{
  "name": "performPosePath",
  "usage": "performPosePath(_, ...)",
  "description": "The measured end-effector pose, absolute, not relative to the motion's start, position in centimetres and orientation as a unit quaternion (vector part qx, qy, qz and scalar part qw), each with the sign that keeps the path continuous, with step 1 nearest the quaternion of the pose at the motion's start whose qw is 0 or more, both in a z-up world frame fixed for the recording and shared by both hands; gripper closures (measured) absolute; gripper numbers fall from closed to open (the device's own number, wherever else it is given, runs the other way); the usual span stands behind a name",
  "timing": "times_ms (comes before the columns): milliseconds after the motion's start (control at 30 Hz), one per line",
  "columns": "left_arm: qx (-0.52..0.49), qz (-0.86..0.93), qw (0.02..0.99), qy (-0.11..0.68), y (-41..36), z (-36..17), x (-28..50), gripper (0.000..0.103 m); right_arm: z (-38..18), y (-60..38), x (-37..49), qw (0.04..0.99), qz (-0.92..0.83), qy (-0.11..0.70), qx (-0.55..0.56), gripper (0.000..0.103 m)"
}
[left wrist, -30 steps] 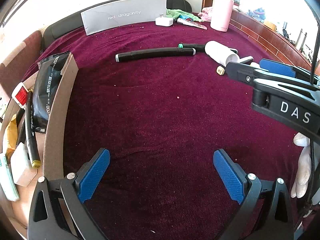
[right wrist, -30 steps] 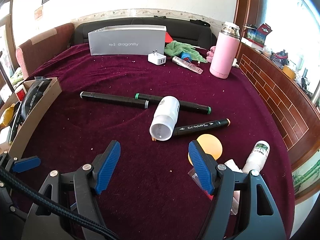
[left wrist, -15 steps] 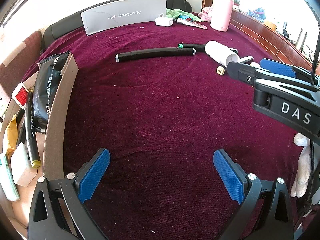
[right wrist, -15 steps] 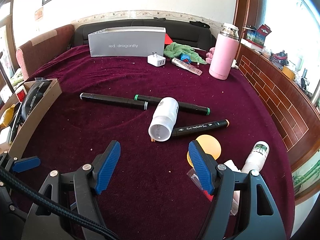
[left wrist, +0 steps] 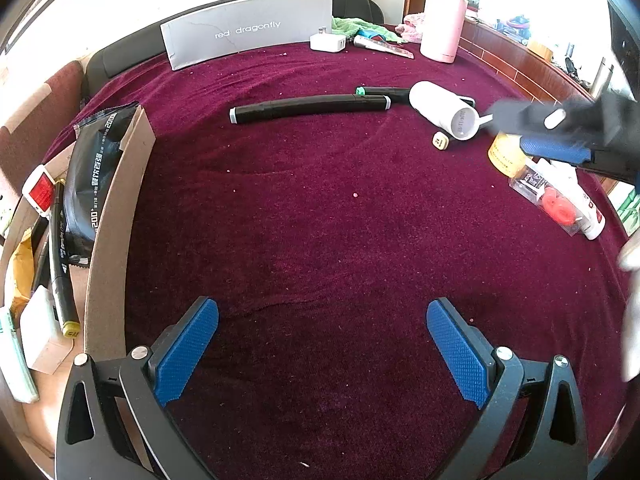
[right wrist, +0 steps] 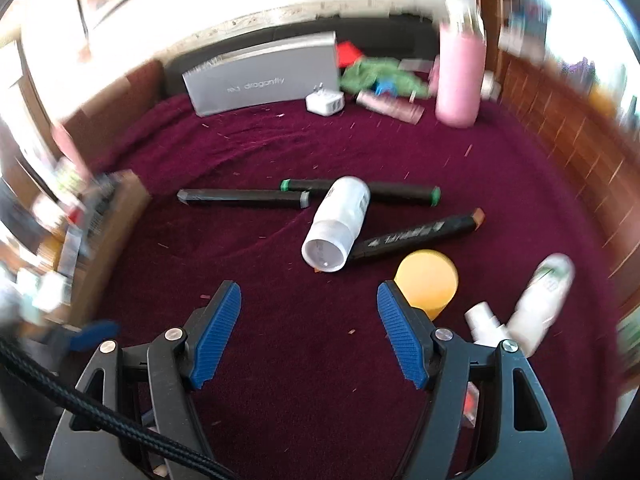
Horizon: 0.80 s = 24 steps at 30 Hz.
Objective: Organize objects
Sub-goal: 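Move the right tool toward the white spray bottle, then grasp the white spray bottle with the right tool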
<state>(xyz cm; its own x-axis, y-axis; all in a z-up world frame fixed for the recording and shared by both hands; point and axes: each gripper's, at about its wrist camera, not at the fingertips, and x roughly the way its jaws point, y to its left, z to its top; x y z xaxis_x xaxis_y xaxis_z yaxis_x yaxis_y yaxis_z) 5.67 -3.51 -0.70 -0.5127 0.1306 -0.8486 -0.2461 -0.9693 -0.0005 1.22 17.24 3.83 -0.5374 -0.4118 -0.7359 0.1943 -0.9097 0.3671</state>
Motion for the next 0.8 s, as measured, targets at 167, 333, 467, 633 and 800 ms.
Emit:
performPosePath(167,-0.482,0.868,0.109,0.060,-3.5,-0.7,5.7,0.002,2.6,23.2,-0.4,0.197,-0.819,-0.226,0.489,0.031)
performPosePath(333,-0.481,0.868,0.109,0.060,-3.5,-0.7,5.7,0.002,1.0,23.5,-0.8,0.179,-0.808,-0.217,0.518,0.027)
performPosePath(467,-0.482,0.868,0.109,0.060,-3.4,-0.7,5.7,0.002,1.1,21.5,-0.1,0.223,-0.773,-0.245,0.542,0.023)
performPosePath(633,-0.482,0.868,0.109,0.060,-3.4,-0.7,5.6,0.002,1.4,18.7,1.5,0.342,-0.703,-0.300,0.547,0.023)
performPosePath(800,-0.482,0.868,0.109,0.060,-3.4,-0.7,5.6,0.002,4.1,21.3,3.1,0.281,-0.778,-0.263,0.497,0.023)
